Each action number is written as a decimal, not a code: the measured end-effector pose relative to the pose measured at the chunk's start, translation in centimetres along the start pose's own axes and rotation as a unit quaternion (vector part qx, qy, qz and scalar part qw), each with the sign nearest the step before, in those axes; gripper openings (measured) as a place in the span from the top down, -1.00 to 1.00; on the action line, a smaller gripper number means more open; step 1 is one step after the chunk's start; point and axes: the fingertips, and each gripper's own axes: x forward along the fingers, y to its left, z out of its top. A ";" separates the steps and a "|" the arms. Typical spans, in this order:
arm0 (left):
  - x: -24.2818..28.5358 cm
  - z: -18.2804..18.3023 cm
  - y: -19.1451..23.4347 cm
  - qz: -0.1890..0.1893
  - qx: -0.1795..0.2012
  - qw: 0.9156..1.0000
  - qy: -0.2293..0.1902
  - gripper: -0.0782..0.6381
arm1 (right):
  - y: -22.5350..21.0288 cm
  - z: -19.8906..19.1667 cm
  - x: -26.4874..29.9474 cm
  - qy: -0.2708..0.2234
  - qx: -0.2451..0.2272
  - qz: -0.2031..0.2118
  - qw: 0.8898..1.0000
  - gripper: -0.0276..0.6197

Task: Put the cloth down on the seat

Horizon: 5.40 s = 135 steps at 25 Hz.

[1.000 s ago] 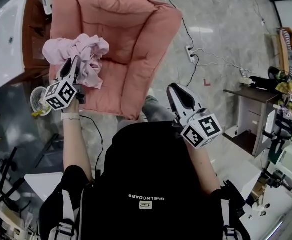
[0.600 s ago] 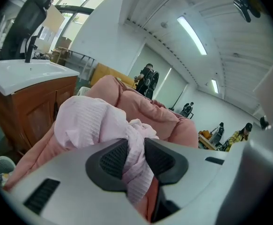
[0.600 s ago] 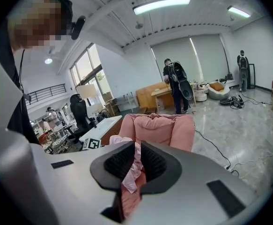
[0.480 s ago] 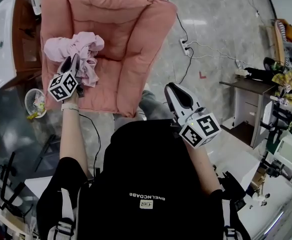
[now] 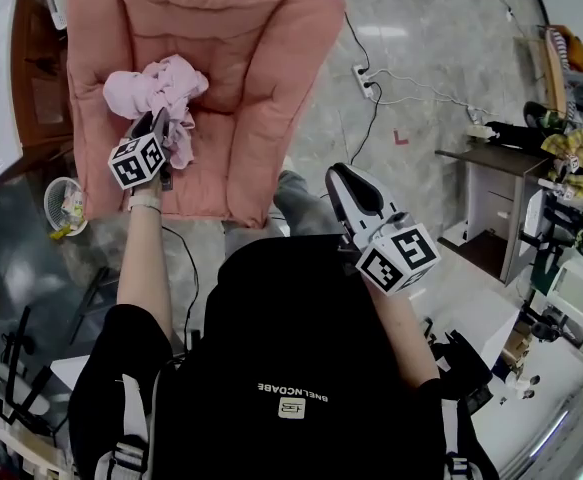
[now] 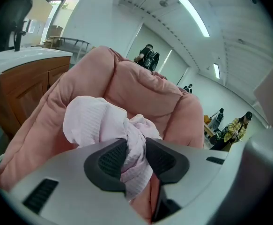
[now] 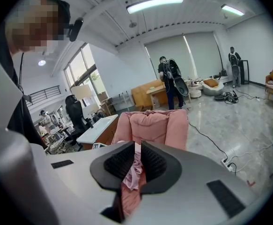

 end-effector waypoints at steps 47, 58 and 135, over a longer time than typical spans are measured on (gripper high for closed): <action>2.8 -9.6 -16.8 -0.146 0.093 0.980 0.100 -0.04 | -3.5 -2.1 -4.9 -0.018 0.036 -0.007 0.999 0.73; -2.7 -0.9 -21.6 -0.168 0.147 0.975 -0.011 0.07 | -3.6 0.1 -4.2 -0.034 0.026 0.026 0.999 0.73; -36.9 9.1 -21.3 0.116 0.062 0.940 -0.314 0.74 | 16.9 7.3 4.4 -0.022 -0.170 0.420 0.891 0.74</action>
